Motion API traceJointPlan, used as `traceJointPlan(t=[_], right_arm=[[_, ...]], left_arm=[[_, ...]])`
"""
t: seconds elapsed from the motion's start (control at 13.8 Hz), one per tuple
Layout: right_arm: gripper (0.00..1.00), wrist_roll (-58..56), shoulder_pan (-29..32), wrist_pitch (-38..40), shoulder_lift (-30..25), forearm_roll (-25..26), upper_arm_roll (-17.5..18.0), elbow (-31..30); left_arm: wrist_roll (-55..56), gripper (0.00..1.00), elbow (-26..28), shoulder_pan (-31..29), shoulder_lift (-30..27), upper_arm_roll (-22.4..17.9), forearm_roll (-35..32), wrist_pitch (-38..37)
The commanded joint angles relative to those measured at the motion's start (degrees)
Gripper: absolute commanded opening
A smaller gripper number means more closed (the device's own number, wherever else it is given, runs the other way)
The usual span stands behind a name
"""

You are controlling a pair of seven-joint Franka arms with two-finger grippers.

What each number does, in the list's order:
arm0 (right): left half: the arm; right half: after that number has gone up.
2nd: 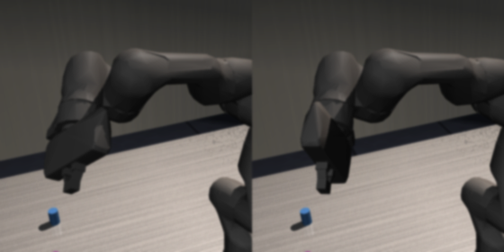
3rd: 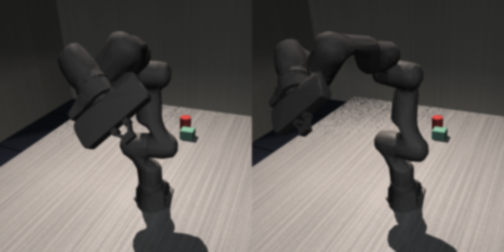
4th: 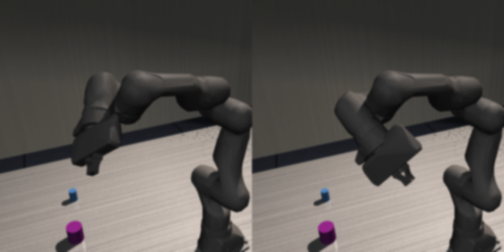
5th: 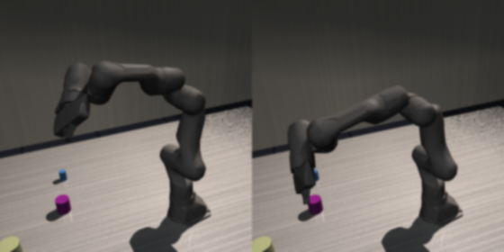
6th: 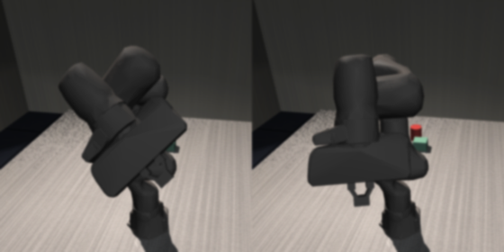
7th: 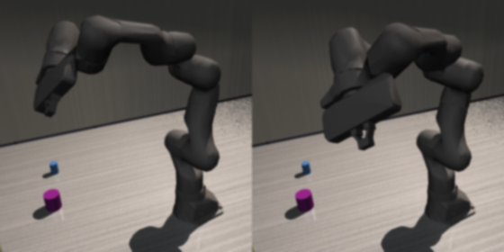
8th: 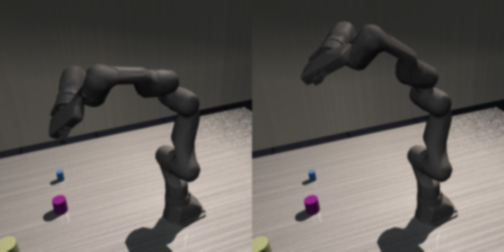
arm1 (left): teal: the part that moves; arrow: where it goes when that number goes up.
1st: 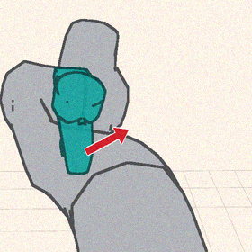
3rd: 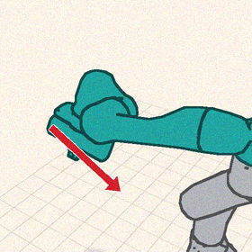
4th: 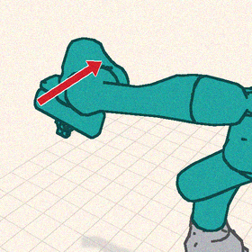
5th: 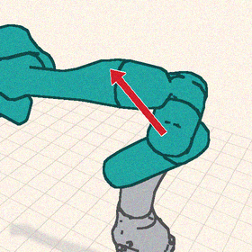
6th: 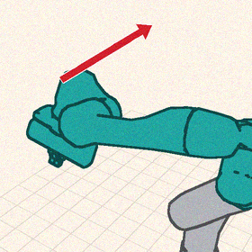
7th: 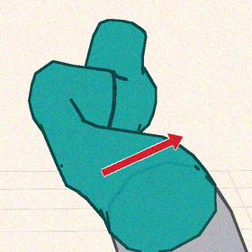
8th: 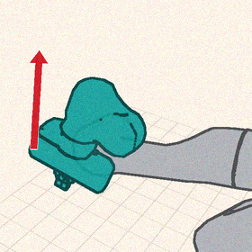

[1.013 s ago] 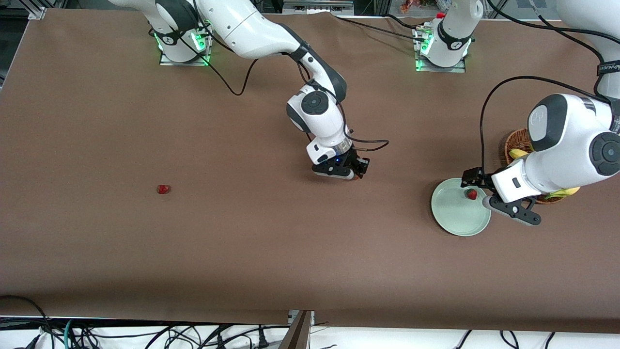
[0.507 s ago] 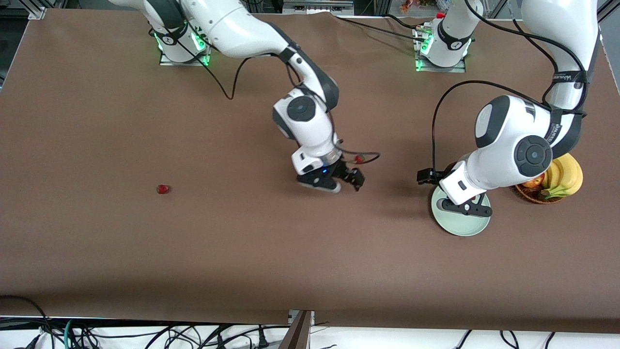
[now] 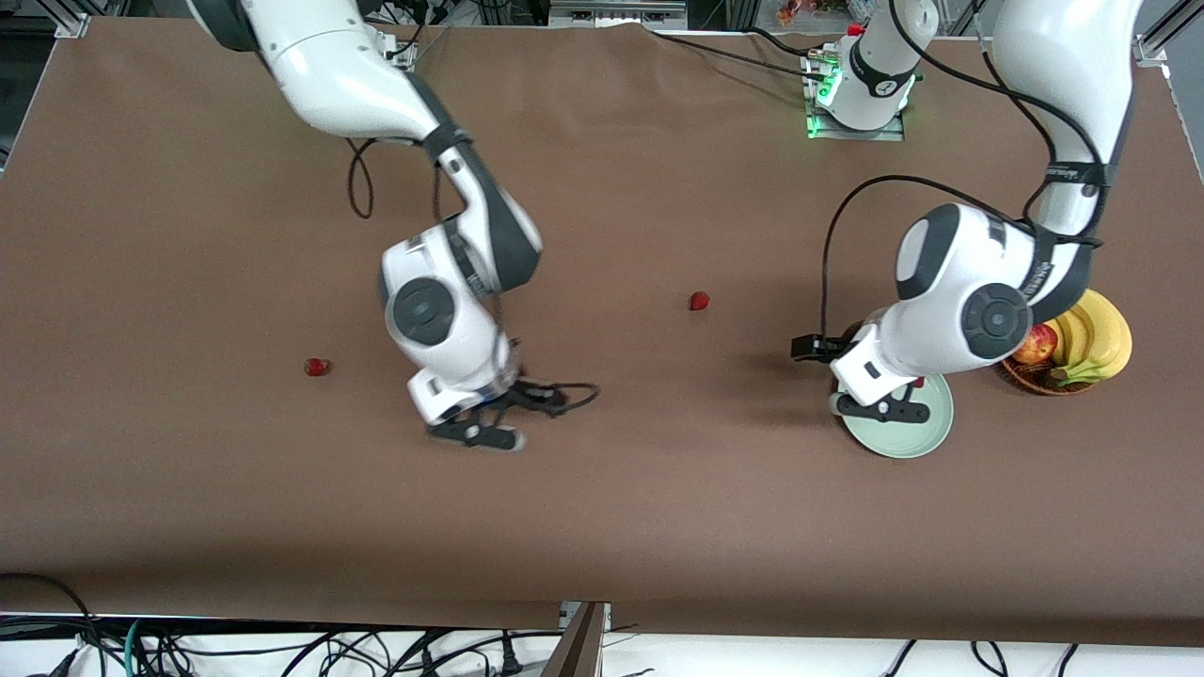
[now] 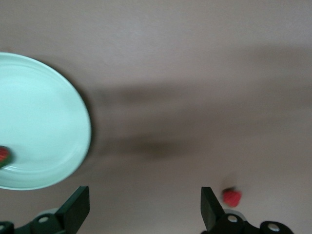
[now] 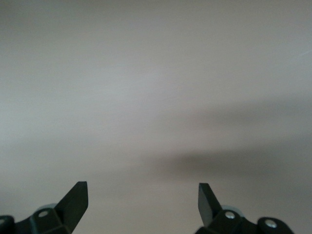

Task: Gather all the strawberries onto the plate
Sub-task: 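Grasp the mid-table strawberry with the left gripper while the right gripper grasps the last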

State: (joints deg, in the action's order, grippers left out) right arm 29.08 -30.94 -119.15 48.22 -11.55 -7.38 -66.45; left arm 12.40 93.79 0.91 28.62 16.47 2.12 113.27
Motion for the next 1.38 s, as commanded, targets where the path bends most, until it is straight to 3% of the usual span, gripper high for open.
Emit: traceJointPlan(t=[0.0,0.14,0.43,0.65,0.87,1.09,1.3], right_arm=[[1.00,-11.1,3.0,5.8,-2.4,-0.7,-3.4,-4.2],[1.00,-17.9,3.7,10.0,-2.4,-0.6,-7.8,-5.2],[1.00,-28.5,4.8,10.5,-2.4,-0.8,-15.1,-11.5],[1.00,-34.4,8.1,10.3,-2.6,-0.8,-16.3,-15.3],[1.00,-36.4,9.5,7.5,-5.1,-1.2,-16.3,-21.9],[1.00,-36.3,9.3,-1.5,-9.2,-3.2,-15.8,-32.6],[1.00,-36.2,8.8,-4.7,-10.8,-3.7,-15.6,-36.8]], left_arm=[[8.3,1.00,1.7,4.7,1.0,-0.5,0.3,5.1],[16.1,1.00,5.2,8.4,1.4,-0.7,-0.7,10.5],[29.8,1.00,16.8,15.9,-0.9,-0.6,-8.4,17.5],[43.8,1.00,19.9,20.6,-0.1,-0.4,-20.5,18.6],[47.9,1.00,20.0,22.4,1.1,-0.4,-21.2,19.8],[48.0,1.00,20.1,22.6,1.9,-0.4,-21.3,20.9],[47.9,0.77,19.9,22.5,2.5,-0.4,-24.0,21.1]])
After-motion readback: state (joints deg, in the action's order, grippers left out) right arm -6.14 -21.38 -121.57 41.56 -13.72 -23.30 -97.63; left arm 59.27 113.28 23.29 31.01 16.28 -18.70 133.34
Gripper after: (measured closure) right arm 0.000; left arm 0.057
